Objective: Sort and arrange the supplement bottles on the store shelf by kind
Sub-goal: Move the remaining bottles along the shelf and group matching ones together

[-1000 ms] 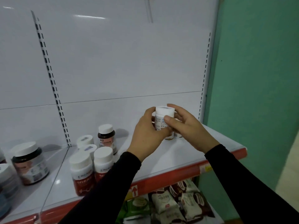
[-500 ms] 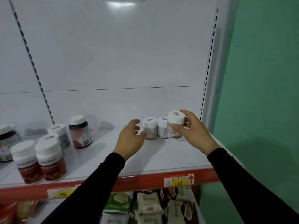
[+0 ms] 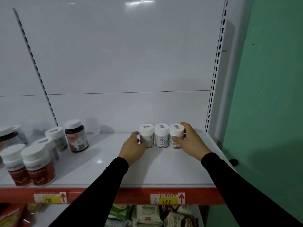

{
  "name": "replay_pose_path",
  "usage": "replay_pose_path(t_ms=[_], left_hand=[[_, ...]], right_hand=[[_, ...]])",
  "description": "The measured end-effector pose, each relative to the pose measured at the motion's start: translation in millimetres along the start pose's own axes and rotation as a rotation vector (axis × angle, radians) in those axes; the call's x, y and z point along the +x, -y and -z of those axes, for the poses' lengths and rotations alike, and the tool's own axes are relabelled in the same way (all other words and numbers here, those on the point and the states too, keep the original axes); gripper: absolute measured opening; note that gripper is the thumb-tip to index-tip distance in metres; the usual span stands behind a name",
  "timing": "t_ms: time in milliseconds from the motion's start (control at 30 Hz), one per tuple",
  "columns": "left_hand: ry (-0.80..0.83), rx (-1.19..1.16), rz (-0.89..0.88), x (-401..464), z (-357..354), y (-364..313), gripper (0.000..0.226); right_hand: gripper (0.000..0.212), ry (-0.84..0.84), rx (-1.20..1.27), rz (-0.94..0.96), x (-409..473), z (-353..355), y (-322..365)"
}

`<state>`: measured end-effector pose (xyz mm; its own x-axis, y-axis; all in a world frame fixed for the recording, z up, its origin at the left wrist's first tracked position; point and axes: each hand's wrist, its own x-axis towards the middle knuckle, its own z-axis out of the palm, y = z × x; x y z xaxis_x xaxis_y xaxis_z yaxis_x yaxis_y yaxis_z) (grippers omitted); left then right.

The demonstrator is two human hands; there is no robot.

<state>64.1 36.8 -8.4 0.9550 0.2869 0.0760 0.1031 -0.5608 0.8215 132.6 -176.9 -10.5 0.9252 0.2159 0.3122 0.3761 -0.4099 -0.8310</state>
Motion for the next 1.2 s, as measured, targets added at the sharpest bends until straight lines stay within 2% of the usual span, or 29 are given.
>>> replay_pose_path(t_ms=[200, 333, 467, 567, 700, 933, 1067, 1200], left_hand=[[0.029, -0.002, -0.028, 2.8, 1.5, 2.5, 0.049], [0.023, -0.006, -0.008, 0.8, 9.1, 0.2, 0.058], [-0.050, -0.023, -0.065, -7.9, 32.2, -6.2, 0.054], [-0.140, -0.076, -0.135, -20.6, 58.2, -17.0, 0.050], [-0.265, -0.174, -0.209, -49.0, 101.4, -23.7, 0.044], [-0.468, -0.219, -0.248, -102.0, 176.7, -3.2, 0.037], [-0.511, -0.221, -0.259, -111.8, 220.4, 16.0, 0.040], [-0.509, -0.247, -0.272, -105.5, 262.1, 44.7, 0.040]], right_hand=[[0.050, 0.045, 0.087, -0.060, 4.6, -2.4, -6.3], [0.075, -0.001, 0.027, -0.107, 1.8, 4.9, 0.2], [0.051, -0.249, 0.058, 0.038, 0.8, 12.6, 25.8], [0.033, -0.311, 0.150, 0.168, -1.7, 2.8, 59.7], [0.022, -0.156, 0.336, 0.262, -8.2, -40.2, 109.1], [0.020, 0.133, 0.370, 0.370, -24.9, -128.4, 168.3], [0.021, 0.200, 0.332, 0.403, -30.7, -165.6, 190.1], [0.021, 0.192, 0.281, 0.409, -26.6, -200.8, 209.2]])
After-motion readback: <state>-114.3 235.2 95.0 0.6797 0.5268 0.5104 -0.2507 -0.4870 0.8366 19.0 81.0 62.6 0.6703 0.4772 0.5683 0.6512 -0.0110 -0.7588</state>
